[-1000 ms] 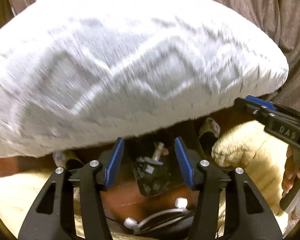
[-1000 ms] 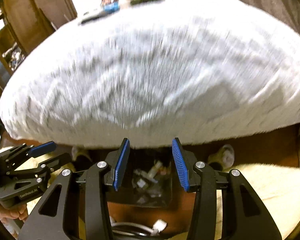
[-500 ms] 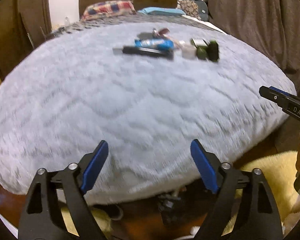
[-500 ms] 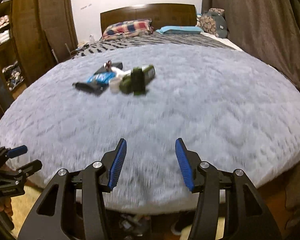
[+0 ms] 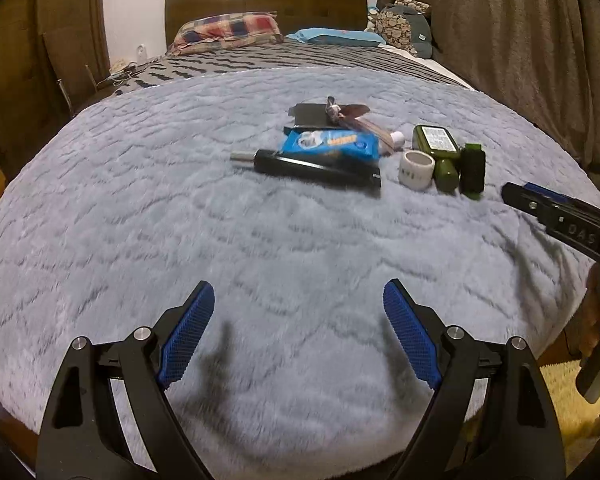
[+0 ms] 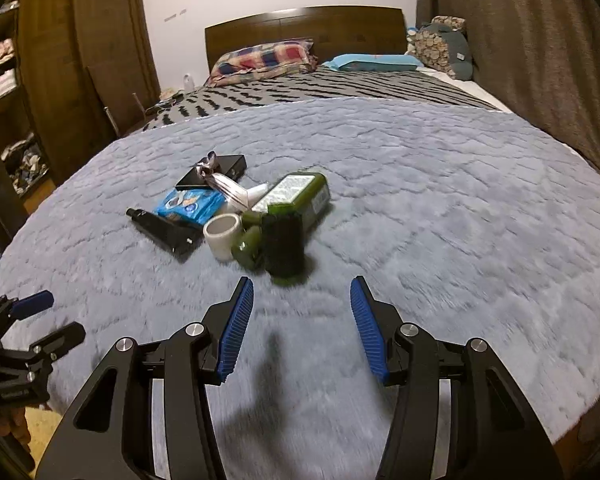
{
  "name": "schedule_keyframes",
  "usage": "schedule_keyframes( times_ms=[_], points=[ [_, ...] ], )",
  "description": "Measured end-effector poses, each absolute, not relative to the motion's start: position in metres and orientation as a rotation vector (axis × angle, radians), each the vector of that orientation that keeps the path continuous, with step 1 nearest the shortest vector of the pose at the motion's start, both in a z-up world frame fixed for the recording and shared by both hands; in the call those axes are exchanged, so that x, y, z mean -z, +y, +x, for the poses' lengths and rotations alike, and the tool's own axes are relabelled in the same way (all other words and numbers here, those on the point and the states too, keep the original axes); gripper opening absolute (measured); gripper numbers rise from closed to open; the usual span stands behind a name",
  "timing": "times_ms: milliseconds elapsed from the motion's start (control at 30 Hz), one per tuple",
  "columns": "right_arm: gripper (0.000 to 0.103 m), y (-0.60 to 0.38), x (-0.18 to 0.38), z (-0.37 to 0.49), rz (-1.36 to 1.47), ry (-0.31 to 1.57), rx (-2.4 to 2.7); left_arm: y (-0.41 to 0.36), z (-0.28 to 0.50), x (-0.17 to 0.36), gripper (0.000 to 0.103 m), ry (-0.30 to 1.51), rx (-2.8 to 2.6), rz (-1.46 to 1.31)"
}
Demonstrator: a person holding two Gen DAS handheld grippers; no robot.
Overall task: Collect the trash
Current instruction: 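Raise both grippers back over the items on the bed, then grasp the dark green cylindrical bottle with the right gripper, then grasp the white tape roll with the left gripper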
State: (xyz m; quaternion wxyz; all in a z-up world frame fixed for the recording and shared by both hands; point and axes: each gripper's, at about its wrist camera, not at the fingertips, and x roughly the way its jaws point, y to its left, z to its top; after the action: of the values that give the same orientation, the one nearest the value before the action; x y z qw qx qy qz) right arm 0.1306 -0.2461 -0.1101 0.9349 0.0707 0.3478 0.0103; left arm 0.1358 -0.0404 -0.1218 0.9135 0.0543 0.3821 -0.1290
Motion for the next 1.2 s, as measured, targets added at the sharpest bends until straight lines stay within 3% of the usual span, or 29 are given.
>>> schedule_keyframes(
  times_ms=[267, 333, 433, 600, 733, 833, 900, 1200],
  points=[
    [0.050, -0.240, 0.117, 0.169, 0.142, 0.729, -0.038, -0.058, 0.153, 0.120, 0.082, 0.782, 0.299, 0.121],
    [0.045, -0.240, 0.120, 0.176, 0.142, 0.737, -0.038, -0.063, 0.157, 0.119, 0.082, 0.779, 0.310, 0.120],
    [0.030, -0.242, 0.123, 0.183, 0.141, 0.745, -0.035, -0.073, 0.164, 0.117, 0.082, 0.775, 0.330, 0.123],
    [0.029, -0.249, 0.123, 0.178, 0.138, 0.725, -0.015, -0.094, 0.179, 0.120, 0.081, 0.780, 0.383, 0.128],
    [0.028, -0.261, 0.115, 0.165, 0.136, 0.694, 0.027, -0.114, 0.190, 0.123, 0.074, 0.789, 0.428, 0.134],
    [0.028, -0.273, 0.109, 0.152, 0.154, 0.671, 0.037, -0.128, 0.200, 0.128, 0.059, 0.803, 0.447, 0.147],
    [0.028, -0.278, 0.106, 0.143, 0.169, 0.657, 0.035, -0.138, 0.209, 0.134, 0.056, 0.819, 0.452, 0.154],
    [0.028, -0.295, 0.111, 0.117, 0.174, 0.658, 0.048, -0.161, 0.231, 0.139, 0.054, 0.823, 0.447, 0.155]
  ],
)
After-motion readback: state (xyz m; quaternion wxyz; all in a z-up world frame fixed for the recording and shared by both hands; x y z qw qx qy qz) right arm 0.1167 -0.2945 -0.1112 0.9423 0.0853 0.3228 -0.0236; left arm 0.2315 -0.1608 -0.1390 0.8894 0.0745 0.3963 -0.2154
